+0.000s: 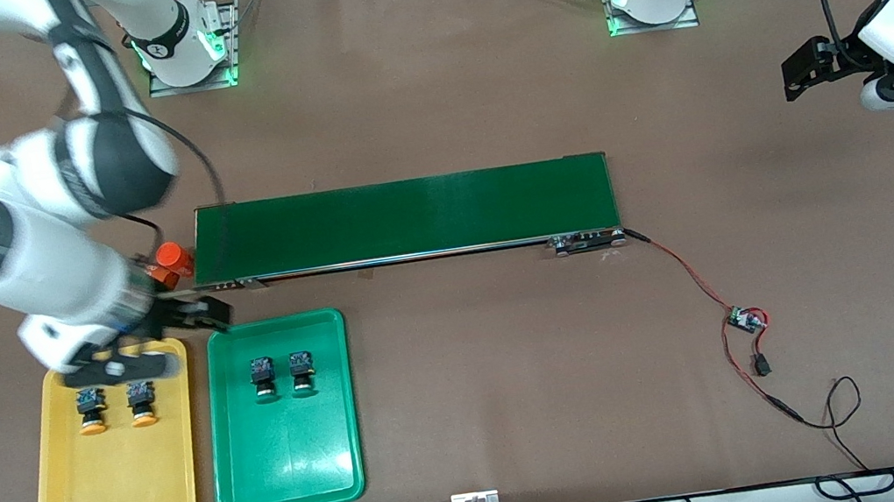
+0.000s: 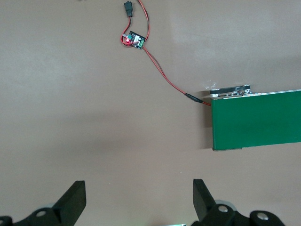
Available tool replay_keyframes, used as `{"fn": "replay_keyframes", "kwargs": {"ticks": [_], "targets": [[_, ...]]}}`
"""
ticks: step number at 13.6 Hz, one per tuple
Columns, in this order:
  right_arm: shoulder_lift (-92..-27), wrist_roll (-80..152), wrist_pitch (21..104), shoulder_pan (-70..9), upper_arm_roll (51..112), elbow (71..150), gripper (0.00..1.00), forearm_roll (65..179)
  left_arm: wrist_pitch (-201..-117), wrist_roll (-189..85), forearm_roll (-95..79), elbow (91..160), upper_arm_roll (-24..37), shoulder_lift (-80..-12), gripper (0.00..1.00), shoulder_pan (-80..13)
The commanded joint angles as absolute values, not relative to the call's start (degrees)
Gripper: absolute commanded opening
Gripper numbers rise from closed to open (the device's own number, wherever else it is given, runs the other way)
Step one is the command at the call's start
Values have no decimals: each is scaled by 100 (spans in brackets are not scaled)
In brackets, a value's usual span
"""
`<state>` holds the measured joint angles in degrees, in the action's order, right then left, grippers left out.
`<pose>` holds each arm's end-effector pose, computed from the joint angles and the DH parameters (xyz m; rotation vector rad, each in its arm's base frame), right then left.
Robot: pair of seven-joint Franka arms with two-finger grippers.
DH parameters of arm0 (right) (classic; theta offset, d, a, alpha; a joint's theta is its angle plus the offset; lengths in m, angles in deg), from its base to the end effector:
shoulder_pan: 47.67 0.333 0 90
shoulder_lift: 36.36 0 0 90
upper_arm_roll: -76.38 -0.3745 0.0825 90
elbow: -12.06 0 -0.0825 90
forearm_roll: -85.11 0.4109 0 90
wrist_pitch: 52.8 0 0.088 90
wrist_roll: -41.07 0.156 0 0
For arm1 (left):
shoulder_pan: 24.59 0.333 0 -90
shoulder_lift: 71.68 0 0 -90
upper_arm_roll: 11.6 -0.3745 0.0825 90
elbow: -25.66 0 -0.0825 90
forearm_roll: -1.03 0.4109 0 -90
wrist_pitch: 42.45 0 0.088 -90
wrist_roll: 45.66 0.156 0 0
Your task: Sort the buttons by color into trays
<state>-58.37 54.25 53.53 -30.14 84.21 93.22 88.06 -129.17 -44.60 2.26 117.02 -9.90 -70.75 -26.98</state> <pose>0.7175 0.1445 0.4871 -3.1281 0.0977 -0.0903 0.5737 -0.0374 0.6084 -3.1113 0.1397 0.1506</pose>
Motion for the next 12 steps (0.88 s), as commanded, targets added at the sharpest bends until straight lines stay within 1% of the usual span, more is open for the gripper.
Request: {"fn": "replay_keyframes", "kwargs": {"ticks": [1, 4, 6, 7, 9, 10, 11, 12], "targets": [[-5255, 5303, 4978, -3684, 8341, 9503, 100, 8696, -12788, -4390, 384, 11574, -1002, -7062, 100, -2714], [-4921, 4267, 4819, -4344, 8341, 9503, 100, 8713, -12797, -4363, 463, 11487, -1019, -7036, 100, -2688], [-4753, 3880, 4504, -4748, 8306, 9521, 100, 8792, -12797, -4416, 463, 11478, -1002, -7036, 100, -2731], [-4657, 3609, 4294, -4811, 8306, 9521, 100, 8810, -12797, -4416, 463, 11478, -993, -7027, 100, -2731], [-4551, 3518, 3776, -4803, 8323, 9521, 100, 8792, -12788, -4407, 472, 11469, -993, -7036, 100, -2731], [-4542, 3518, 3686, -4777, 8367, 9521, 100, 8766, -12788, -4407, 472, 11469, -993, -7027, 100, -2740], [-4533, 3527, 3676, -4646, 8541, 9521, 100, 8740, -12788, -4407, 463, 11469, -984, -7036, 100, -2740], [-4472, 3527, 3694, -4253, 8900, 9529, 100, 8731, -12788, -4407, 463, 11469, -984, -7036, 100, -2740]]}}
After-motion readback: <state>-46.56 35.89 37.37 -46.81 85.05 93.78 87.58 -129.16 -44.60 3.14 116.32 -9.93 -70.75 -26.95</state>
